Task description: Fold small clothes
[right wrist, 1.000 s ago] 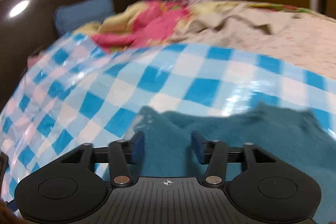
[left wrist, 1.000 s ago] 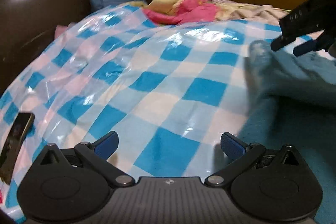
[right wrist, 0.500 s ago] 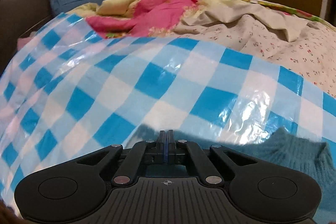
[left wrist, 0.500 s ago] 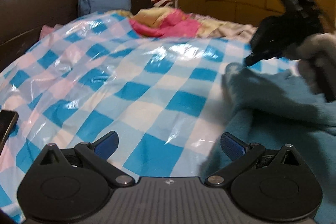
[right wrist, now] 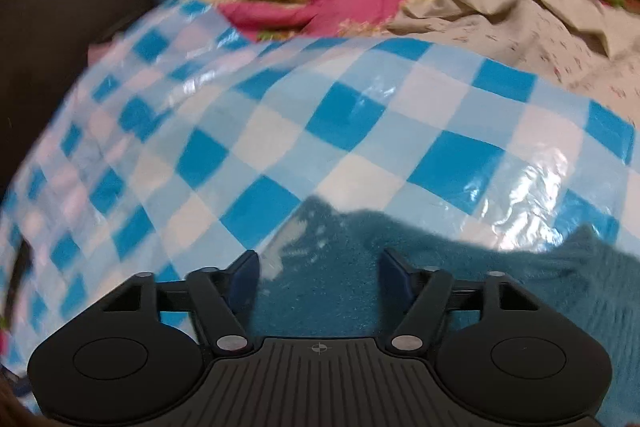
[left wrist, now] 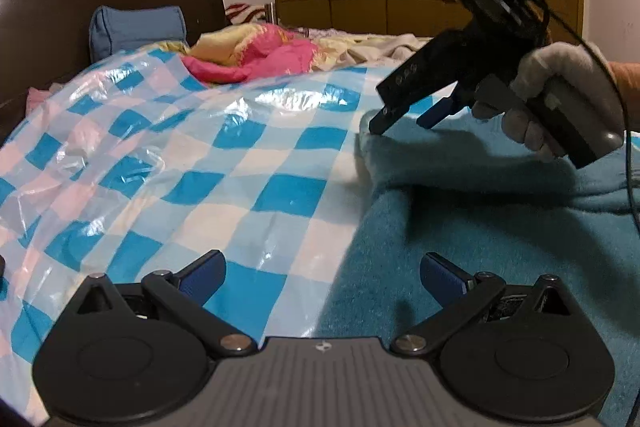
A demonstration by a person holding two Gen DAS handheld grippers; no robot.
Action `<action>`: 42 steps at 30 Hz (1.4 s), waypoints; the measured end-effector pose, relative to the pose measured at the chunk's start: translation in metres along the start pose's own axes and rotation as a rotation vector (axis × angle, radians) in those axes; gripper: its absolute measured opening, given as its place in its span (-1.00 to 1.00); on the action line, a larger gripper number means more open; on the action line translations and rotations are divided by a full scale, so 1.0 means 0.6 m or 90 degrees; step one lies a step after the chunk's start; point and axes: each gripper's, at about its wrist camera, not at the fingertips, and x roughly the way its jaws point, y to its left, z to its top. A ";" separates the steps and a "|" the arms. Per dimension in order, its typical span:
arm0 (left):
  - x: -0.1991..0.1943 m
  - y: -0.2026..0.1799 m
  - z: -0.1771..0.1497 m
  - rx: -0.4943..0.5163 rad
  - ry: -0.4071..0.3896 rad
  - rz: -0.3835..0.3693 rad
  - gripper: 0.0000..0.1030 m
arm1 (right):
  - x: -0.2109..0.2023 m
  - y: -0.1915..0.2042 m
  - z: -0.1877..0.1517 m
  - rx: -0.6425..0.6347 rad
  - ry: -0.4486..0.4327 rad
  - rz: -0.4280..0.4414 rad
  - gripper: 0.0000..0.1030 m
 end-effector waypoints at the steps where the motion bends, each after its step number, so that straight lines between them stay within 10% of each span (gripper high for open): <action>1: 0.002 0.001 -0.002 -0.002 0.005 0.001 1.00 | 0.009 0.008 -0.004 -0.023 0.003 -0.013 0.32; 8: 0.004 0.012 -0.007 -0.026 0.006 0.011 1.00 | 0.002 0.044 -0.013 -0.030 -0.006 -0.025 -0.68; 14: 0.006 0.023 -0.007 -0.038 0.004 0.068 1.00 | 0.006 0.057 0.012 0.008 -0.042 -0.034 -0.72; 27: -0.031 -0.009 -0.024 0.032 0.058 -0.042 1.00 | 0.017 0.089 0.026 -0.012 -0.040 -0.111 -0.58; 31: -0.037 0.005 -0.024 0.011 0.063 -0.024 1.00 | -0.069 0.123 -0.011 -0.103 -0.085 -0.125 -0.38; 35: -0.041 0.011 -0.026 0.008 0.070 -0.018 1.00 | -0.122 0.191 -0.090 -0.273 -0.054 -0.075 0.25; 39: -0.056 0.010 -0.031 0.018 0.064 -0.017 1.00 | -0.072 0.246 -0.160 -0.489 -0.036 -0.208 0.05; 42: -0.064 0.013 -0.038 0.027 0.067 -0.012 1.00 | -0.039 0.235 -0.146 -0.449 -0.036 -0.273 -0.70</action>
